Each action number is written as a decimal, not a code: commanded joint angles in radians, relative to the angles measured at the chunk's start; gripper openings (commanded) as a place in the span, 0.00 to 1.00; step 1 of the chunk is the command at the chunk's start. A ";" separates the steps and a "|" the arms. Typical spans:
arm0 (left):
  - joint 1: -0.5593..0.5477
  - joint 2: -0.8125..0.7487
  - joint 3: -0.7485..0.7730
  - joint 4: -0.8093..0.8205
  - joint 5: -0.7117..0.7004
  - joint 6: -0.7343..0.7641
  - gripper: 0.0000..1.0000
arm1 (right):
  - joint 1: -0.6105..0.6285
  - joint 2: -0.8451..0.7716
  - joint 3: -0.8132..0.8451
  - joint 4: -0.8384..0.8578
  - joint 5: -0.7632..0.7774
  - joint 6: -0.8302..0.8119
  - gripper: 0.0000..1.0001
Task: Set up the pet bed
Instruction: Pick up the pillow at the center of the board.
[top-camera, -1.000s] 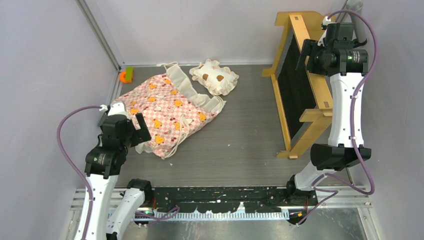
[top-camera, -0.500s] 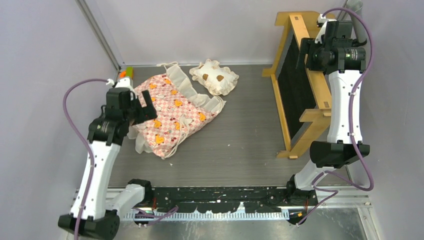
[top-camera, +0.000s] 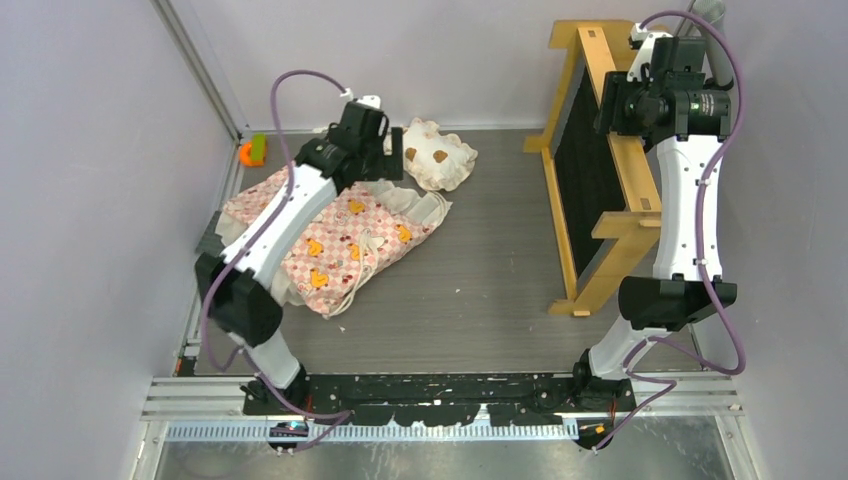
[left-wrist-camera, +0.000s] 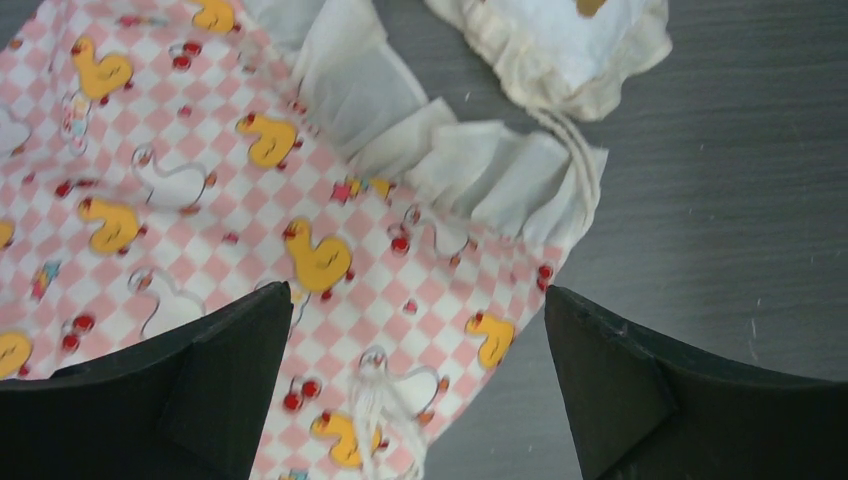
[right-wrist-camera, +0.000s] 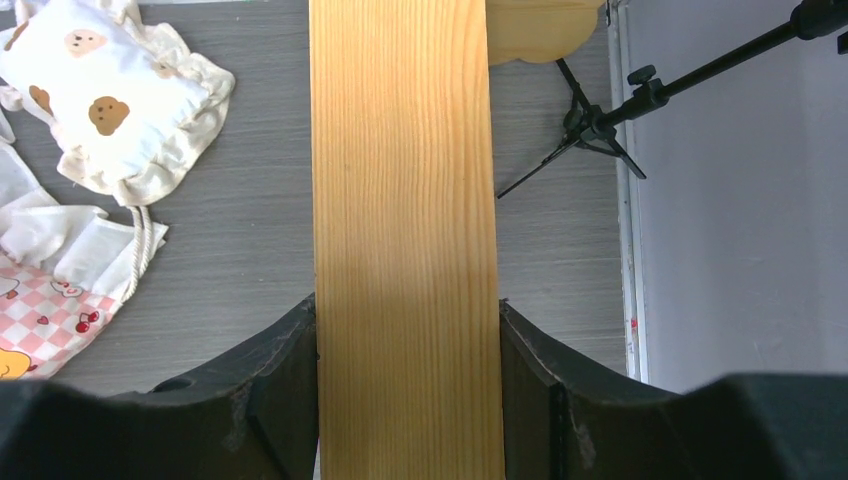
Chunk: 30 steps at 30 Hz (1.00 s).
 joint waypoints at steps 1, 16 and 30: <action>-0.002 0.164 0.199 0.094 -0.013 0.006 1.00 | 0.003 -0.007 0.004 0.045 -0.007 -0.007 0.06; -0.020 0.685 0.600 0.188 -0.059 -0.371 1.00 | 0.003 -0.060 -0.053 0.077 -0.013 -0.007 0.04; -0.019 0.987 0.795 0.229 -0.035 -0.545 1.00 | 0.003 -0.078 -0.083 0.079 0.014 -0.030 0.04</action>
